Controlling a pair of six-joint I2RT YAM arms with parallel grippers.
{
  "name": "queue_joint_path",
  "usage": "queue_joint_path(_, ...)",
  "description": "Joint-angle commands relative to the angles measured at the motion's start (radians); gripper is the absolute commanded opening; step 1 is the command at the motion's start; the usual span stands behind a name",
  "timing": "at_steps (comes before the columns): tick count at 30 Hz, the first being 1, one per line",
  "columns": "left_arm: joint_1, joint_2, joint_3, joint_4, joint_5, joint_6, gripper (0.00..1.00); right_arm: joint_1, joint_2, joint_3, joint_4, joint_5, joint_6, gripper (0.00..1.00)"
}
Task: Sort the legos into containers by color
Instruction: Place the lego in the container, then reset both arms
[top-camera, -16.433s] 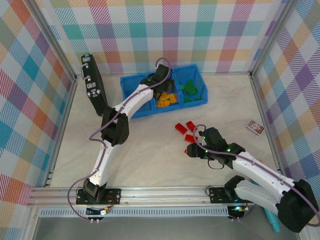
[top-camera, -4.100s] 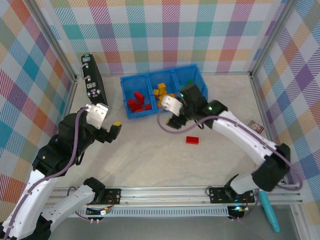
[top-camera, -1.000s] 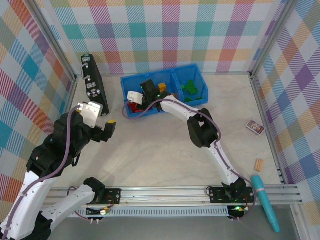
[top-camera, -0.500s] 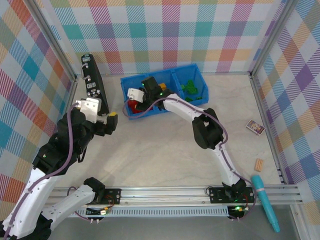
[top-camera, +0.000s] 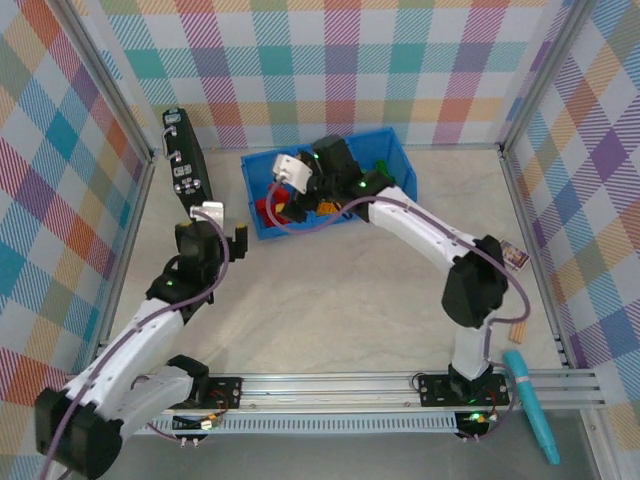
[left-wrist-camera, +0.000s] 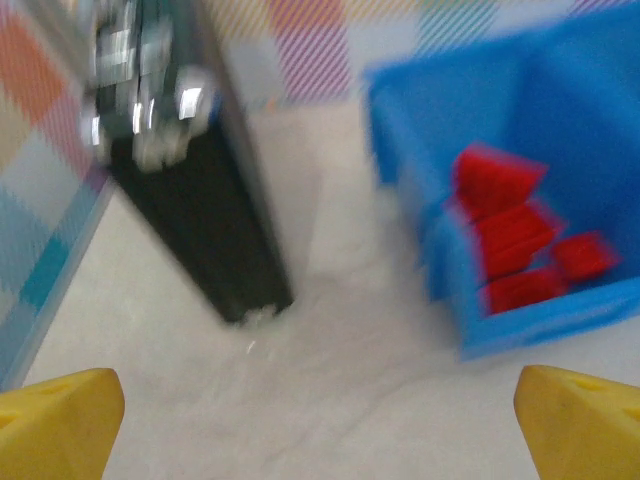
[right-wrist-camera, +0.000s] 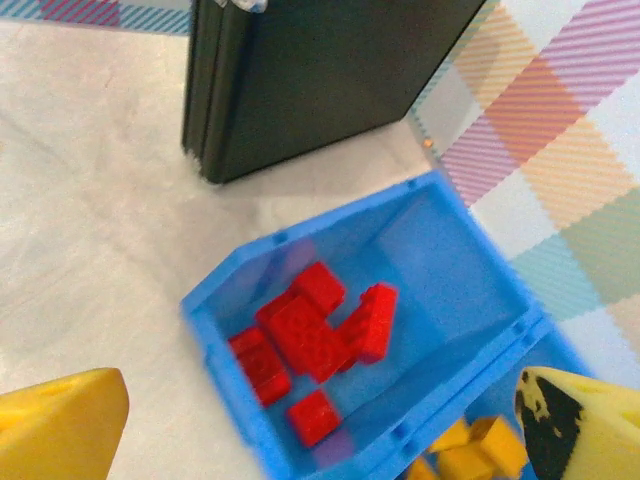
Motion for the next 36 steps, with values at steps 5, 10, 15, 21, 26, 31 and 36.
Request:
queue_joint_path(5,0.269,0.249,-0.111,0.425,0.224,-0.127,1.00,-0.019,-0.263,-0.406,0.104,0.081,0.172,0.99)
queue_joint_path(10,0.304,0.467,-0.159,0.629,0.262,-0.158,1.00,-0.110,-0.472,-0.634,0.130,0.076,0.309,0.99)
queue_joint_path(15,0.315,0.543,-0.168,0.769,0.293,-0.110,1.00,-0.325,-0.700,-0.908,0.229,0.053,0.490,0.99)
queue_joint_path(21,0.287,0.644,-0.306,1.115,0.348,-0.051,1.00,-0.533,-0.892,-1.218,0.521,0.187,0.573,0.99)
queue_joint_path(26,0.270,0.633,-0.266,1.028,0.321,-0.041,1.00,-0.716,-0.754,-1.305,0.781,0.134,0.604,0.99)
queue_joint_path(31,0.270,0.631,-0.264,1.023,0.320,-0.041,1.00,-0.729,-0.531,-1.299,1.004,0.057,0.587,0.99)
queue_joint_path(36,0.269,0.633,-0.262,1.019,0.321,-0.039,1.00,-0.731,-0.301,-1.317,1.249,0.030,0.590,0.99)
